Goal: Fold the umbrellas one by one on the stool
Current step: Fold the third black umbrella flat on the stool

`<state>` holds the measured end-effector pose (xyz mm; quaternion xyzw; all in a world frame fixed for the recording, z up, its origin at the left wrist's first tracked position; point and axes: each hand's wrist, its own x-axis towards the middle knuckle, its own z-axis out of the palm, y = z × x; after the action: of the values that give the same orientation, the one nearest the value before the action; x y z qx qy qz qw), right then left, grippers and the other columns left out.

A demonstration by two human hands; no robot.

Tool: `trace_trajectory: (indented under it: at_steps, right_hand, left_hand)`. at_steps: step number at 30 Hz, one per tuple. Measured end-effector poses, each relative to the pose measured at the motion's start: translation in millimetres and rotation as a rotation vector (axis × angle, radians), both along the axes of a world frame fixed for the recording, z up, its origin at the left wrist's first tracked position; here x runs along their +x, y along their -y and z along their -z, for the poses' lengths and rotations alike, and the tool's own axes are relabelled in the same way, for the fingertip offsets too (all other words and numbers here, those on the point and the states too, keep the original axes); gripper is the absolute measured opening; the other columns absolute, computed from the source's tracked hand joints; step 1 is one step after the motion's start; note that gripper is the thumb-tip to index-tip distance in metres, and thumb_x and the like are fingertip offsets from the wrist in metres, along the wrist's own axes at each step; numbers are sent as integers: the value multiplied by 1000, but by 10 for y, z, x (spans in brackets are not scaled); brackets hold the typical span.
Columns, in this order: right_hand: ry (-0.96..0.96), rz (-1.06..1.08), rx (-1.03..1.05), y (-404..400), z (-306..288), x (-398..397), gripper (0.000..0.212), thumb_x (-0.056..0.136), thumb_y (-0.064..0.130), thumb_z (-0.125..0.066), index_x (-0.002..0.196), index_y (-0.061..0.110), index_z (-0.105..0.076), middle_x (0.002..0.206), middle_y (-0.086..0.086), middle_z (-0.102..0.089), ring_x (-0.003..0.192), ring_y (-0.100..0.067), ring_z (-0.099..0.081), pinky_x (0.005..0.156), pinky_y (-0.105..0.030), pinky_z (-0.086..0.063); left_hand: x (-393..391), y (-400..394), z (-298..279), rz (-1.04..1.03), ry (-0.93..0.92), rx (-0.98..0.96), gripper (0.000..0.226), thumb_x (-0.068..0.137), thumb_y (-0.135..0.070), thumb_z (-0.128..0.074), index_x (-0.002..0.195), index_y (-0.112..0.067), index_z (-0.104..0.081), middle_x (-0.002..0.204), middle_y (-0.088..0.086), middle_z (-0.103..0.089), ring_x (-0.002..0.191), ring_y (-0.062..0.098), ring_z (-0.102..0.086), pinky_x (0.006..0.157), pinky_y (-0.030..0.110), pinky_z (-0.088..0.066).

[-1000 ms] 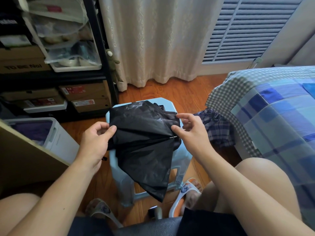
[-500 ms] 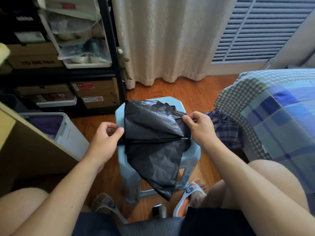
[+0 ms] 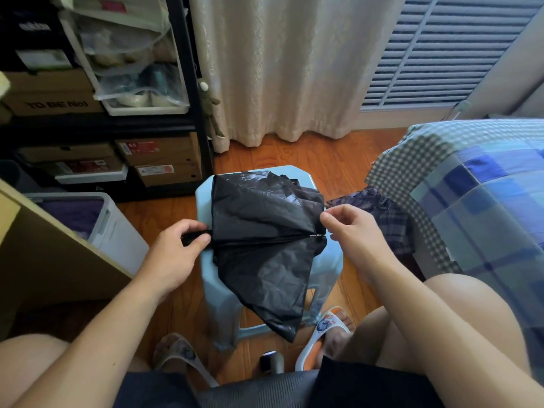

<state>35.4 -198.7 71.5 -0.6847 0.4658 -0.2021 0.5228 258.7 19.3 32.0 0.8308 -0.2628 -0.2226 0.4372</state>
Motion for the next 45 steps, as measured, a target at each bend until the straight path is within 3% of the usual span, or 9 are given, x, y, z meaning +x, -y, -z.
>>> trace_trajectory:
  at_steps: [3,7,12,19,24,27,31,35,45]
  right_hand:
    - [-24,39,-53,-3,1,22,6,92,19,-76,95,15,-73,81,1,-69,55,7,-55,55,-6,-43]
    - [-1,54,-25,-10,20,58,12,90,16,-78,94,7,-71,73,1,-61,53,1,-49,52,-9,-41]
    - [11,102,-78,-38,50,61,12,86,16,-81,86,11,-70,73,2,-66,58,0,-55,63,-21,-46]
    - [24,64,-103,-47,58,36,9,86,11,-80,85,10,-71,70,6,-67,54,2,-55,58,-15,-44]
    - [93,110,-144,-15,47,85,18,86,9,-79,98,15,-67,87,0,-71,78,-11,-64,76,-30,-55]
    - [103,98,-125,-7,35,102,21,88,10,-78,104,16,-67,88,1,-71,79,-10,-65,66,-21,-52]
    - [104,86,-92,-8,28,96,20,88,10,-79,104,16,-70,77,6,-70,69,-2,-64,67,-19,-49]
    - [135,57,-81,-39,-14,67,28,90,14,-78,116,22,-69,85,2,-75,74,-1,-69,64,-10,-50]
    - [359,153,49,-32,-48,108,17,90,-3,-72,102,8,-75,83,-2,-70,78,-13,-64,72,-22,-55]
  left_hand:
    - [-36,0,-18,-4,3,6,17,99,-21,-66,110,-33,-67,109,-15,-67,109,12,-61,93,31,-44]
    - [-52,-8,-38,-1,9,9,17,99,-19,-66,111,-31,-67,107,-18,-66,108,11,-60,91,28,-43]
    - [-50,-19,-37,0,17,13,17,98,-20,-67,111,-31,-68,109,-17,-67,109,10,-61,92,27,-43]
    - [-48,0,-50,-8,15,19,16,99,-20,-66,111,-31,-68,109,-16,-67,109,10,-60,91,27,-42]
    - [-62,0,-72,-7,12,36,17,100,-21,-65,114,-31,-67,111,-13,-66,109,11,-59,92,28,-42]
    - [-68,-2,-80,-6,13,40,17,100,-21,-65,115,-31,-67,111,-13,-66,110,11,-59,92,29,-42]
    - [-76,-1,-92,-1,18,43,18,100,-21,-65,115,-30,-67,113,-11,-66,110,11,-59,91,28,-42]
    - [-63,-8,-85,3,10,45,18,100,-22,-65,116,-31,-67,114,-10,-67,111,13,-60,93,30,-44]
    - [-82,4,-98,-1,-19,35,19,100,-21,-65,117,-29,-67,114,-12,-66,112,12,-59,94,30,-44]
